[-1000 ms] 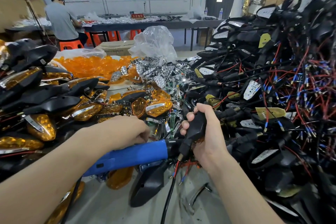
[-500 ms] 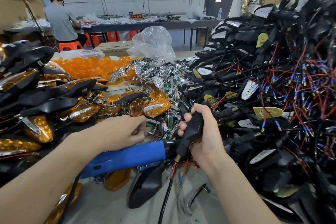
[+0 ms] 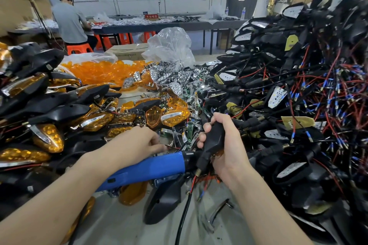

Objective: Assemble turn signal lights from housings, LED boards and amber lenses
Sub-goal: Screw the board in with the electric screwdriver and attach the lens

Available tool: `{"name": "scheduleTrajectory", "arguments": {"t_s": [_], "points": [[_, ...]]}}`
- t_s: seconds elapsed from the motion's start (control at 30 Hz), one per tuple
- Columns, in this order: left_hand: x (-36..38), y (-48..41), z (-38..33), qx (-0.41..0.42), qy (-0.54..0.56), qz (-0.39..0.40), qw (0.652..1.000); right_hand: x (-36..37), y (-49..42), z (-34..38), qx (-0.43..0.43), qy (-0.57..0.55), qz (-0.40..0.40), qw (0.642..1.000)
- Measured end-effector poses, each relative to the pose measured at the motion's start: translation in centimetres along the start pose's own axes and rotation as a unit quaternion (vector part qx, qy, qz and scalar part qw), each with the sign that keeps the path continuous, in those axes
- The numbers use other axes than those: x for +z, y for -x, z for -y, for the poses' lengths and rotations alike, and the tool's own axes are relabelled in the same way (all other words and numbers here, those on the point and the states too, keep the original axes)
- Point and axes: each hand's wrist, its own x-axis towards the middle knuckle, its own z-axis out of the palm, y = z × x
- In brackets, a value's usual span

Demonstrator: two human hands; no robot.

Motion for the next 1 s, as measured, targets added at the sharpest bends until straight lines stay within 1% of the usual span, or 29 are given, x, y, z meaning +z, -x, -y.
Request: {"name": "scheduleTrajectory", "arguments": {"t_s": [0.1, 0.2, 0.4, 0.53, 0.77, 1.0], "points": [[0.3, 1.1, -0.1, 0.024, 0.076, -0.001, 0.997, 0.0, 0.0, 0.1, -0.002, 0.0, 0.008, 1.0], [0.9, 2.4, -0.4, 0.033, 0.113, -0.01, 0.993, 0.1, 0.1, 0.1, -0.004, 0.002, 0.012, 1.0], [1.3, 3.2, -0.7, 0.033, 0.088, -0.005, 0.996, 0.1, 0.0, -0.2, 0.0, 0.018, 0.004, 1.0], [1.1, 3.1, 0.5, 0.038, 0.033, 0.011, 0.999, 0.0, 0.1, -0.3, -0.004, 0.029, 0.008, 1.0], [1.4, 3.6, 1.9, 0.054, 0.036, -0.009, 0.998, 0.1, 0.0, -0.6, -0.009, 0.05, 0.012, 0.999], [0.9, 3.3, 1.8, 0.062, 0.003, -0.018, 0.998, 0.3, 0.2, -0.6, -0.007, 0.058, 0.012, 0.998]]}}
